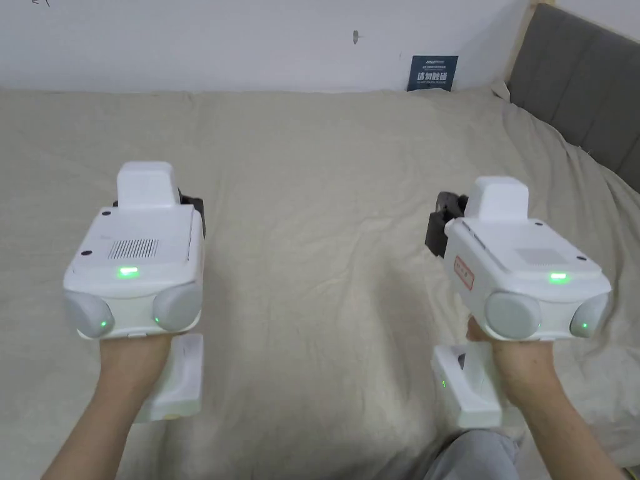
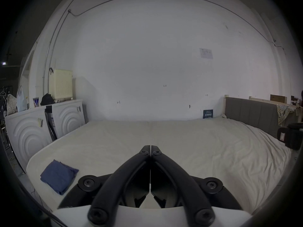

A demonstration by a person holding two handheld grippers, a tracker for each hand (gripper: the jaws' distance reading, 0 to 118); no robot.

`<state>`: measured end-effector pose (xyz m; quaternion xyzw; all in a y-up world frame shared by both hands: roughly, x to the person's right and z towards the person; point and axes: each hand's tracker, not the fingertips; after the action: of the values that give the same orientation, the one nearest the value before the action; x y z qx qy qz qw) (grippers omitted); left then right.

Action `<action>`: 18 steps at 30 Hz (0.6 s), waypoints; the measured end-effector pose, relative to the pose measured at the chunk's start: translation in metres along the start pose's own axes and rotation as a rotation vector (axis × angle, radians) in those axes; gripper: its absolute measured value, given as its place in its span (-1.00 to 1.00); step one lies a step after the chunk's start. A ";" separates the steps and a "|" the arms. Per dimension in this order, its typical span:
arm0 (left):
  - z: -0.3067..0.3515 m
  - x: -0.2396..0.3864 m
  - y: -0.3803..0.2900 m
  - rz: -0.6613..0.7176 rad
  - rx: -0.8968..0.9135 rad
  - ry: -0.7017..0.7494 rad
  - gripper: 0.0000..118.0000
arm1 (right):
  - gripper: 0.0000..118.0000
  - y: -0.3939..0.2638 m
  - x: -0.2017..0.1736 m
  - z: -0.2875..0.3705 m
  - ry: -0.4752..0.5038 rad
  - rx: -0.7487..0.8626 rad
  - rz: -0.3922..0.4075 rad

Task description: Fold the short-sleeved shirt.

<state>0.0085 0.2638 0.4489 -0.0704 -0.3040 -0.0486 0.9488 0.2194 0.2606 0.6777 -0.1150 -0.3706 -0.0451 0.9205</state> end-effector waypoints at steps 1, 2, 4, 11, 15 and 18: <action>-0.001 -0.002 -0.005 0.002 -0.009 0.006 -1.00 | -0.97 -0.005 -0.001 0.000 0.003 -0.013 -0.010; 0.001 -0.003 -0.010 0.001 -0.013 0.012 -1.00 | -0.97 -0.008 -0.001 0.000 0.006 -0.026 -0.020; 0.002 -0.005 -0.018 0.000 -0.028 0.022 -1.00 | -0.97 -0.013 -0.002 0.002 0.006 -0.028 -0.025; 0.008 -0.011 -0.033 0.014 -0.079 0.044 -0.67 | -0.93 -0.013 -0.006 0.006 0.028 -0.024 -0.015; 0.010 -0.014 -0.026 0.022 -0.070 0.038 0.43 | 0.13 -0.009 -0.005 0.008 0.044 -0.019 -0.006; 0.011 -0.015 -0.020 0.017 -0.037 0.048 0.86 | 0.42 -0.007 -0.008 0.010 0.055 -0.007 0.010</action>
<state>-0.0130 0.2471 0.4512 -0.0892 -0.2797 -0.0477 0.9548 0.2057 0.2566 0.6805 -0.1186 -0.3443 -0.0452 0.9302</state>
